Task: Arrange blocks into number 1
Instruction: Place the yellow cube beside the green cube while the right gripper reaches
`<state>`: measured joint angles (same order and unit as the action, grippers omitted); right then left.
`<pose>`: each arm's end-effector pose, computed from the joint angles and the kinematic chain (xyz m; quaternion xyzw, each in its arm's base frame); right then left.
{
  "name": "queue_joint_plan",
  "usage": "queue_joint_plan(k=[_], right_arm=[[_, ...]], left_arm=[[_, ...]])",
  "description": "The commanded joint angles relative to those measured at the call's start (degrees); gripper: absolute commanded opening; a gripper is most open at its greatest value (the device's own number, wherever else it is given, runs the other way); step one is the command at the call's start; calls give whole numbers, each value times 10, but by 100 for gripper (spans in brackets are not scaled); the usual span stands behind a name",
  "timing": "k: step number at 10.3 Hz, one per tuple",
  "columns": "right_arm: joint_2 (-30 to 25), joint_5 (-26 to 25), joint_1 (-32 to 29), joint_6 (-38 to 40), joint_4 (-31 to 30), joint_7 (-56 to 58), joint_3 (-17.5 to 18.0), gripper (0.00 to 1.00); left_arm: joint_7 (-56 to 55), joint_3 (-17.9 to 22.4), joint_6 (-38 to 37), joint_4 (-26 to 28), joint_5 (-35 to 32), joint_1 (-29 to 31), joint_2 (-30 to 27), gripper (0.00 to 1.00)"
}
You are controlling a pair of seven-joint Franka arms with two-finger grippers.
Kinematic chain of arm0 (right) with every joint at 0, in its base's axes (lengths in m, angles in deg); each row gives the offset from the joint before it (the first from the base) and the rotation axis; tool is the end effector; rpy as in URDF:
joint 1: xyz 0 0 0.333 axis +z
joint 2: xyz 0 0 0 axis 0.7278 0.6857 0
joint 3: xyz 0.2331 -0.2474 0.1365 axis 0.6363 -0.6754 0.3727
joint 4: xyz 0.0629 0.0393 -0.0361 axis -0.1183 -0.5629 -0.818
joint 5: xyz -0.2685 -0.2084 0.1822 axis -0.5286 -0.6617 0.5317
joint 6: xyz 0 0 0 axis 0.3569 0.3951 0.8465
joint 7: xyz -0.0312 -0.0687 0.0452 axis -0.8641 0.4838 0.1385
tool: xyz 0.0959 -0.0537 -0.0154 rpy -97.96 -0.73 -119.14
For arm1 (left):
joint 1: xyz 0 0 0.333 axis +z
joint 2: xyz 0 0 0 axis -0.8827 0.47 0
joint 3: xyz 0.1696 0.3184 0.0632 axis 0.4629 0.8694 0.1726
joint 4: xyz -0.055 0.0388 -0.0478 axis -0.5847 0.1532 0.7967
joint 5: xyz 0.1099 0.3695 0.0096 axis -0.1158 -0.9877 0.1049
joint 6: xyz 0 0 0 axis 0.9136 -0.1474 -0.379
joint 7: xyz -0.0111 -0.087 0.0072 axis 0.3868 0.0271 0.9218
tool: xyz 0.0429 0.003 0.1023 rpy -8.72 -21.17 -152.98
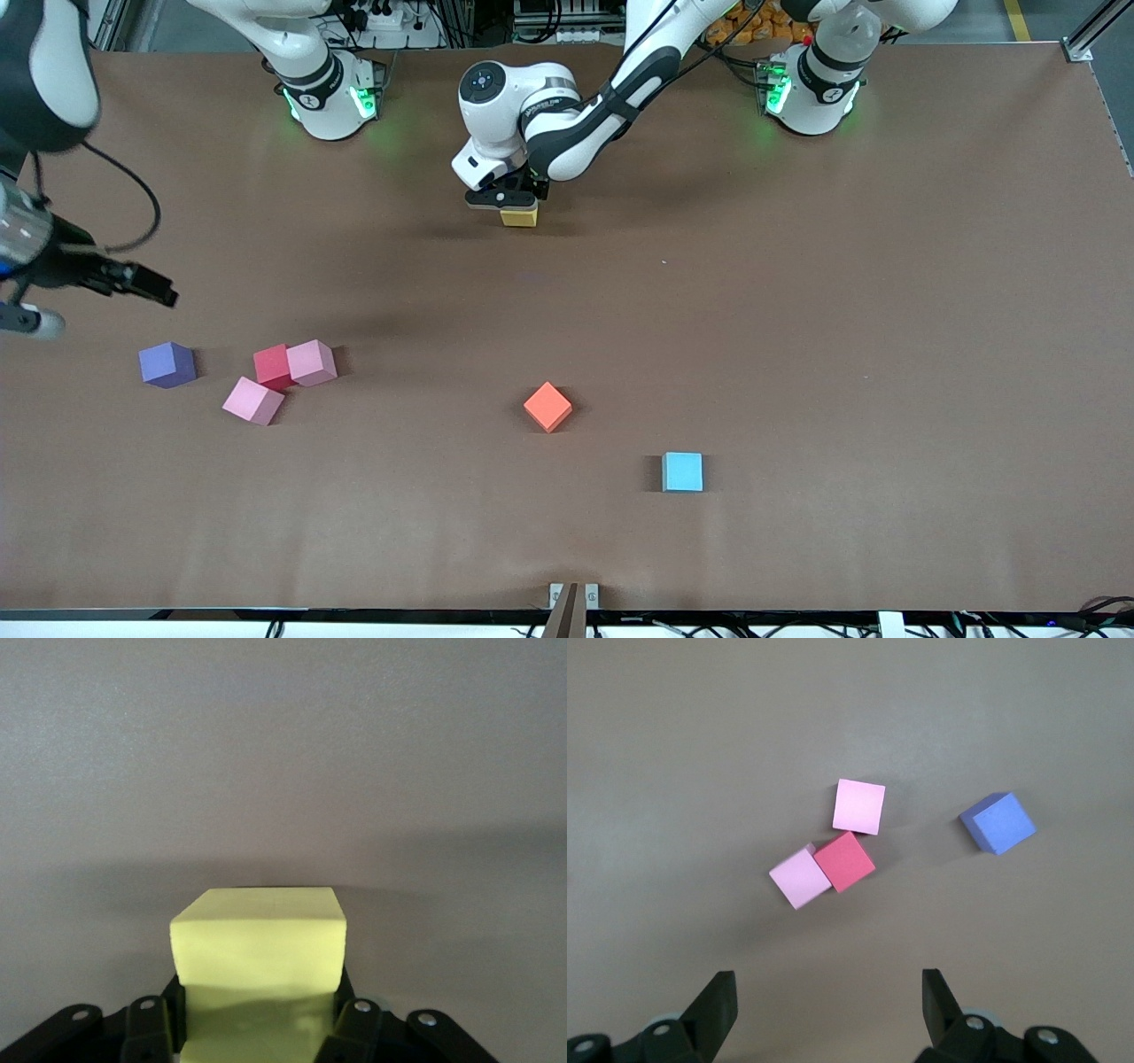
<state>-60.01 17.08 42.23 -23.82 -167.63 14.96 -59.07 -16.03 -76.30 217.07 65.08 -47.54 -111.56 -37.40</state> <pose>0.6025 -0.0196 0.5609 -0.9884 0.1509 0.0182 0.0032 0.2761 -0.6618 0.2519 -0.9987 0.0443 0.0239 0.0109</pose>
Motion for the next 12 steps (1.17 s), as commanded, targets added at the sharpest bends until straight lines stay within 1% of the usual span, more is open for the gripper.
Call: queue_joint_plan(k=[1,2,3,4,5,7,9,11,12], right_arm=[[40,7,13,-56,-27,-95,3,99],[52,8,17,-91,-50,-136,3,99],[64,8,23,-116,-63,-170,3,100],[77,9,26,-124,-65,-217,3,100],[88,8,27,-128,-70,-260,3,100],[108,9,31,-172,-72,-282,3,100],[116,9,39,-227,-72,-281,3,100],[121,6,41,-240,-71,-279,2,100],[122,6,42,-240,-71,-280,2,100]], left_arm=[[-16,5,10,11,-14,-7,-1,0],[-14,5,10,12,-14,-7,-1,0],[-15,5,10,12,-14,-8,1,86],[-14,5,10,12,-14,-9,1,100],[-16,5,8,11,-12,-7,-1,100],[-28,7,3,7,-11,5,-18,100],[-42,32,-9,-4,-10,36,-37,100],[-48,64,-9,-23,-5,79,-36,100],[-73,83,-9,-32,-3,102,-32,100]])
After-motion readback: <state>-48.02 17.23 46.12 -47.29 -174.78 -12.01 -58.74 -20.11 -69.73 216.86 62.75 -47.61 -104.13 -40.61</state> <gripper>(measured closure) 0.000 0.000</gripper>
